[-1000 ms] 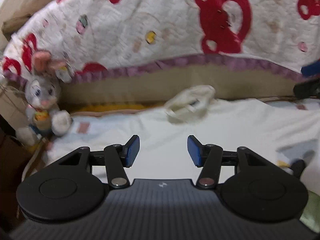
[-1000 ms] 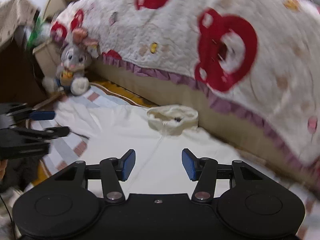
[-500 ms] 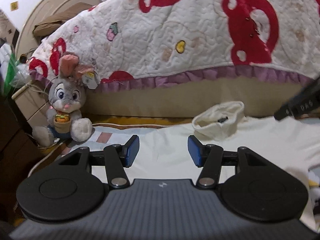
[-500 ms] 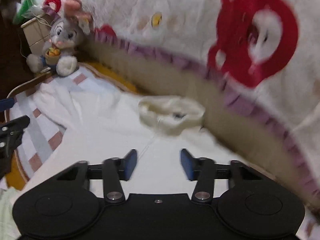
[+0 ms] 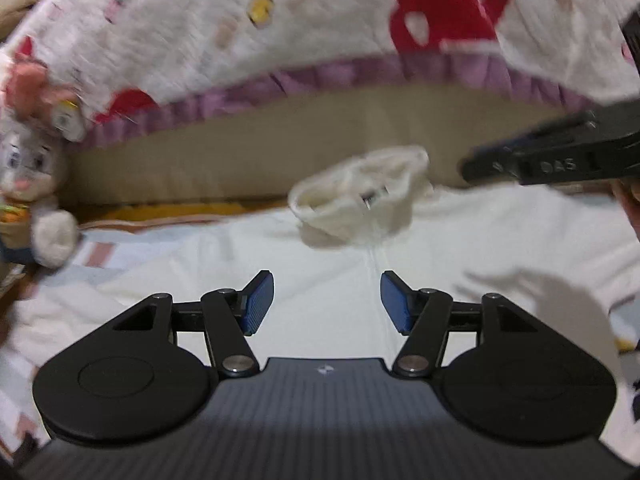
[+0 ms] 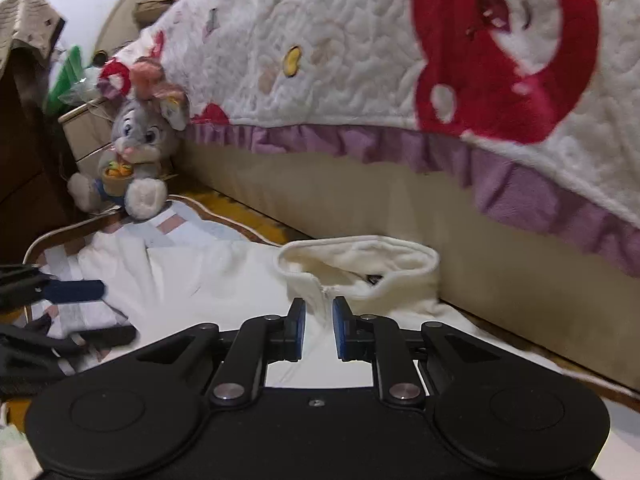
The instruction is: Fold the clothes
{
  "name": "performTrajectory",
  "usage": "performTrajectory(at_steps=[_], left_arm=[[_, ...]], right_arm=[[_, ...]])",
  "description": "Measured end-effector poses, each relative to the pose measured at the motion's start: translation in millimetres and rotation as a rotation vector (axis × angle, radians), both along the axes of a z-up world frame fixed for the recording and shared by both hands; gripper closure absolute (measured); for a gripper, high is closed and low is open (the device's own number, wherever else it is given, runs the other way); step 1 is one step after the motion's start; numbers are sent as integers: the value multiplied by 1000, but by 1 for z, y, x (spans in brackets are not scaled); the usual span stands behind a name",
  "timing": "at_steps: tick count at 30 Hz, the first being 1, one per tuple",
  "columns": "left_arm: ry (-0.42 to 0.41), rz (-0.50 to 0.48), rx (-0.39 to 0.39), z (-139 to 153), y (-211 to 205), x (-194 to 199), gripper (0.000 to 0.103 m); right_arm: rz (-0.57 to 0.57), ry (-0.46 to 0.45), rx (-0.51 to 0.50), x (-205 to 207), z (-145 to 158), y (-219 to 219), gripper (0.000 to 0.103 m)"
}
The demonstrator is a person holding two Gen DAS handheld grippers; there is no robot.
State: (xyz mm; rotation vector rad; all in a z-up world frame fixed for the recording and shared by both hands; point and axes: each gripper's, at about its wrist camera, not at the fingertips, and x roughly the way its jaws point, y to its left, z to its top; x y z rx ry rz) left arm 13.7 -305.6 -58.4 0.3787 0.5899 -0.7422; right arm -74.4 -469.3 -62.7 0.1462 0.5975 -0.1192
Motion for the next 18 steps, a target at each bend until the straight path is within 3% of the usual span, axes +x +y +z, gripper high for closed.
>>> performTrajectory(at_steps=[4,7,13,15,16,18], left_arm=[[90,-5,-111,-34,6,35,44],[116,9,-144,-65,-1,66,44],[176,-33,-137,-114,-40,115,46],[197,-32,-159,-125,-51,129,46],[202,-31,-166,-129,-56,135,46],[195,-47,-178,-135,-63,140,46]], right_arm=[[164,12,-214,31,-31,14,78],[295,94,-358,66,-43,8,74],[554,272,-491,129,-57,-7,73],[602,301,-526,144,-68,-7,67],[617,304,-539,150,-72,-7,59],[613,310,-504,165,-77,-14,59]])
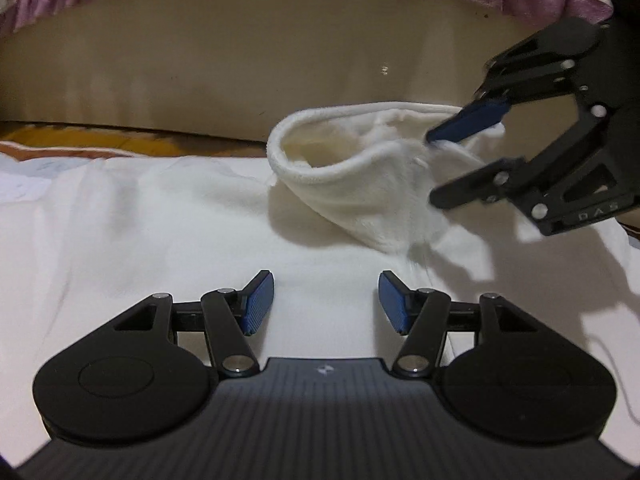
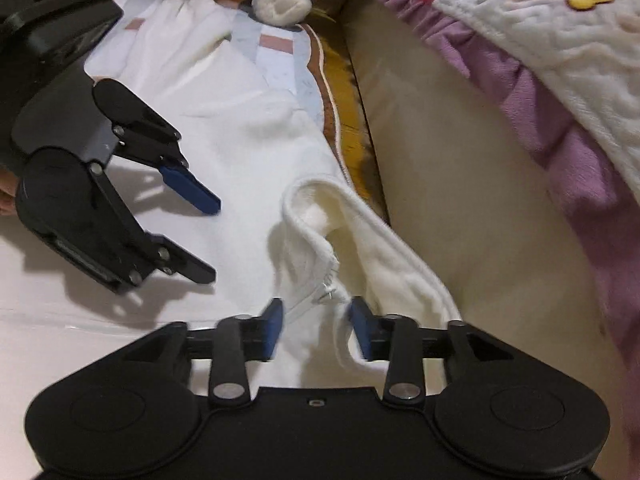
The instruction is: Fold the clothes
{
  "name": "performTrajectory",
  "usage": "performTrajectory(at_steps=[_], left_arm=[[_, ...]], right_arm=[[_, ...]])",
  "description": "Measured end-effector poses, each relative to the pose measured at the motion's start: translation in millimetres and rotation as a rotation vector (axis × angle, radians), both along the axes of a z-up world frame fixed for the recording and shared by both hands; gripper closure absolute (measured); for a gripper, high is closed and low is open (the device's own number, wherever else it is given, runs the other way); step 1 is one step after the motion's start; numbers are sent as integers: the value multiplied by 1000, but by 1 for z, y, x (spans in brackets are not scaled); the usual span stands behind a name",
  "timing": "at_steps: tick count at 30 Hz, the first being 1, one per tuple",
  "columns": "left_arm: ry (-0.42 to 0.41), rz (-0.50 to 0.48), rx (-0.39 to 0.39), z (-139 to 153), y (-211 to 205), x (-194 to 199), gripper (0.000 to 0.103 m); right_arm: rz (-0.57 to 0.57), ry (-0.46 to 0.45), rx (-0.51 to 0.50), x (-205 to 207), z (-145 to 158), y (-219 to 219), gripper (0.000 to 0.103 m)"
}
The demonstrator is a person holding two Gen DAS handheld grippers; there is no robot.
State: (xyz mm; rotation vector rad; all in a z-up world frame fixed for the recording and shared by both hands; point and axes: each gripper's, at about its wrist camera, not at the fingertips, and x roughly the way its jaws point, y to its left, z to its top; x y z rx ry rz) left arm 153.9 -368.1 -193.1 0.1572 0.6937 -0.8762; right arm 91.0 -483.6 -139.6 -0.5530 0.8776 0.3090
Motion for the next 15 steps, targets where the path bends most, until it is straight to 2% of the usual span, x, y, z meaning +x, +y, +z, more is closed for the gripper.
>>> performTrajectory(at_steps=[2,4,5,6,9,11,14,15], left_arm=[[-17,-20,-16,-3,-4,3,45],[-25,-30,-29,-6,-6,5,45],[-33,-33,-29,-6,-7,5,45],[-39,-35,-24,-6,-8,5,45],[-50,-33,0,-5,-13,2,45],[-24,-15,-15,-4,-12,4,45],[8,11,-31,-1,-11,6,45],[-3,15,-20,-1,-11,7,45]], right_arm=[[-21,68,74,15,-5,-10,62],[-57,93,132,21,-12,-18,62],[-68,78,176,20,-12,-21,80],[-79,61,222,19,-13,-24,85],[-177,2,330,7,-11,-34,90],[-244,-38,401,0,-9,-40,91],[-387,-106,591,-11,1,-68,92],[-400,-116,600,-12,3,-72,92]])
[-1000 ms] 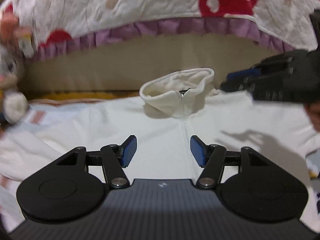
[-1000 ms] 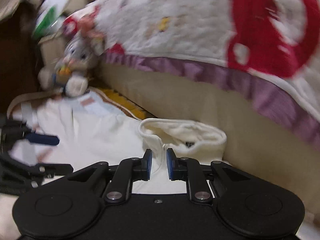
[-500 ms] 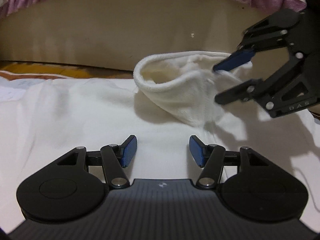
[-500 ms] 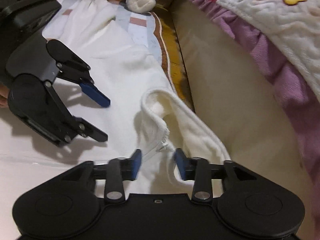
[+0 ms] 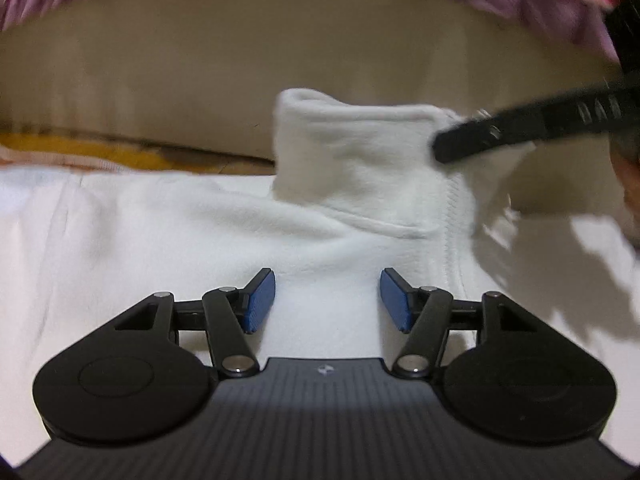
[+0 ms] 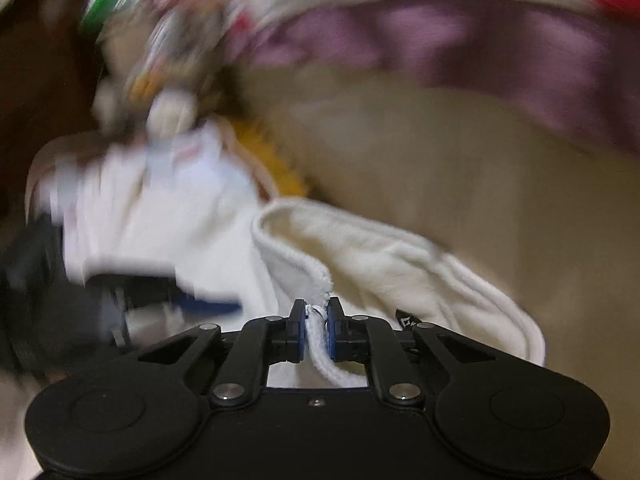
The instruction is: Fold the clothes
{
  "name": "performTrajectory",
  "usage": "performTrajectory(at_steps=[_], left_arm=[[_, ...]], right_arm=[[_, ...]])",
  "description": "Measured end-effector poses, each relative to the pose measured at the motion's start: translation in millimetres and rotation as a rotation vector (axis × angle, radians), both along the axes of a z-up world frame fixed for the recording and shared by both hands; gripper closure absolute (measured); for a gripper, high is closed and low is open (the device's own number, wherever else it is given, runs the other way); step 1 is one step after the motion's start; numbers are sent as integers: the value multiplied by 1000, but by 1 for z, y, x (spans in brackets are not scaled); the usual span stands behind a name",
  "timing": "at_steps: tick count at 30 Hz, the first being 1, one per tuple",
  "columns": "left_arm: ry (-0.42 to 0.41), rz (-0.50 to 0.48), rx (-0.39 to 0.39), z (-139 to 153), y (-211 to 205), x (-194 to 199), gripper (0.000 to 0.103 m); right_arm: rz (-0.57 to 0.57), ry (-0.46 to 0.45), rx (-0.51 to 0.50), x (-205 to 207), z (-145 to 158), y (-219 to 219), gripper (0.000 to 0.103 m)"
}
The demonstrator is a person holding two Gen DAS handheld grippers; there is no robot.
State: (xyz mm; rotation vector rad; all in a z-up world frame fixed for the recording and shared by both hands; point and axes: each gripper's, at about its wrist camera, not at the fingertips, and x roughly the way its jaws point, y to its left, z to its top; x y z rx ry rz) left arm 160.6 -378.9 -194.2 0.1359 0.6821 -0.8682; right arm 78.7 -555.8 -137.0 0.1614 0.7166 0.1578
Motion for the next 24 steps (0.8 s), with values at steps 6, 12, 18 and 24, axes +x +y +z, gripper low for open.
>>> performTrajectory(at_steps=[6,12,18,24], left_arm=[[-22,48,37,1,5,7,46],[-140,46,163,3,-12,-2,45],[-138,49,194,7,-32,17,43],[-125,79,164,5,-38,26,37]], right_arm=[[-22,-25,-139,-1,18,16,91],[-59,10,-411,19,-16,27,86],[-182,-42,-533,12,-44,24,103],[-203,-77,-470,-31,-7,35,84]])
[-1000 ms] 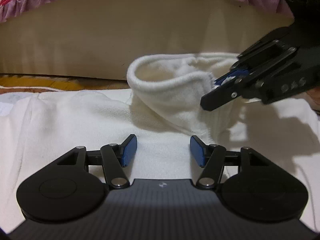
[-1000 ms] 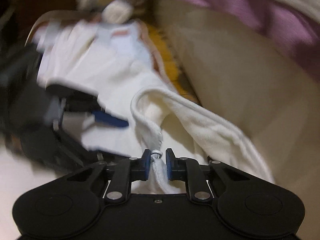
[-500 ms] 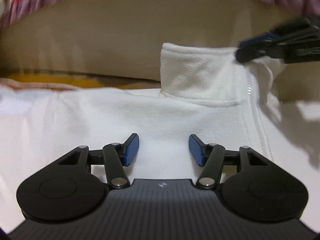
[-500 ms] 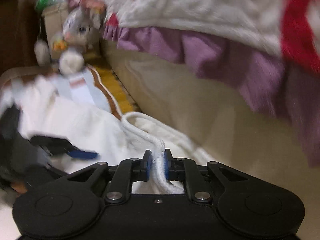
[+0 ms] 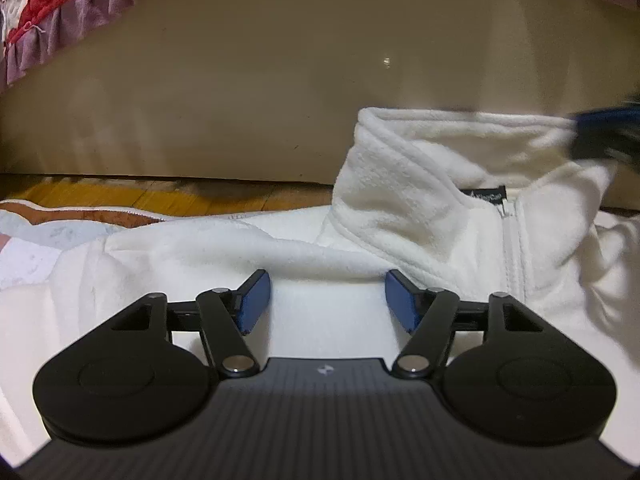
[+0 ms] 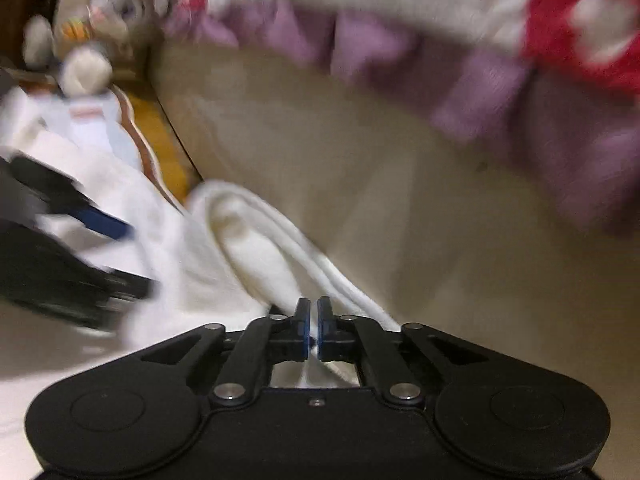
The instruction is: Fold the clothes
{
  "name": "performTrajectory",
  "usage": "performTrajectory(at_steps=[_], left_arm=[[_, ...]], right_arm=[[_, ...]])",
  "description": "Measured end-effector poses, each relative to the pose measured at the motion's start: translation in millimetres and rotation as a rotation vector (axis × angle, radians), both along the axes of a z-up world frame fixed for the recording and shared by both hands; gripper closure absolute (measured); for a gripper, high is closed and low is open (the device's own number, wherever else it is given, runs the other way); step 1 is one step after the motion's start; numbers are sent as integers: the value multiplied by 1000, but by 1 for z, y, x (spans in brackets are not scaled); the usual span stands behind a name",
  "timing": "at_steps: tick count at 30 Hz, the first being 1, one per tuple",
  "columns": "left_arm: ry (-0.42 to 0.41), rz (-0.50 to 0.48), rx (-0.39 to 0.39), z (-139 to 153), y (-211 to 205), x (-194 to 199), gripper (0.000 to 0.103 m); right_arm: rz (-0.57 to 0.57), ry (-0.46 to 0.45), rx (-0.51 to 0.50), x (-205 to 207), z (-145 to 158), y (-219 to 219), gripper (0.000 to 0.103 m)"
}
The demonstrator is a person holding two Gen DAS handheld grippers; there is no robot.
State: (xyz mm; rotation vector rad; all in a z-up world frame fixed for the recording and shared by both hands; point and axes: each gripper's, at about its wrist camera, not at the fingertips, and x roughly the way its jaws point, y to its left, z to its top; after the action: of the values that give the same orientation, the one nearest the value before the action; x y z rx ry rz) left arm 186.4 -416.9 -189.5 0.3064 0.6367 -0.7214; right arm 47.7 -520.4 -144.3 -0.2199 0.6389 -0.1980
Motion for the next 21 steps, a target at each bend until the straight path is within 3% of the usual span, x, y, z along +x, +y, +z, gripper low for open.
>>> performTrajectory(at_steps=[1,5,7,9,12,14,16,18,21], left_arm=[[-8,0,5,0,-1,0,36],[-50,-20,42,7,-7,-3,36],[-64,-50,15,14,-4,-5,38],[-48,-94,-67,25,2,-7,37],[29,-153,-158,38,4,-8,37],[89,-200,-149,40,-3,-9,35],[76,-215,-80,39,-15,-11,35],[85,-180,-63,41,-22,-7,35],[79,-235,-159,55,-22,-14,35]], right_arm=[[-24,0,47,-12,6,-3,74],[-243,-51,427,-72,-2,-36,69],[-352,-69,533,-97,-20,-44,64],[-359,2,505,-97,-33,-43,64],[-344,-5,422,-89,-30,-42,61],[-306,-9,414,-81,-28,-44,52],[-247,0,371,-76,-26,-43,42],[-227,38,269,-72,-28,-40,38],[-286,92,162,-75,-31,-46,37]])
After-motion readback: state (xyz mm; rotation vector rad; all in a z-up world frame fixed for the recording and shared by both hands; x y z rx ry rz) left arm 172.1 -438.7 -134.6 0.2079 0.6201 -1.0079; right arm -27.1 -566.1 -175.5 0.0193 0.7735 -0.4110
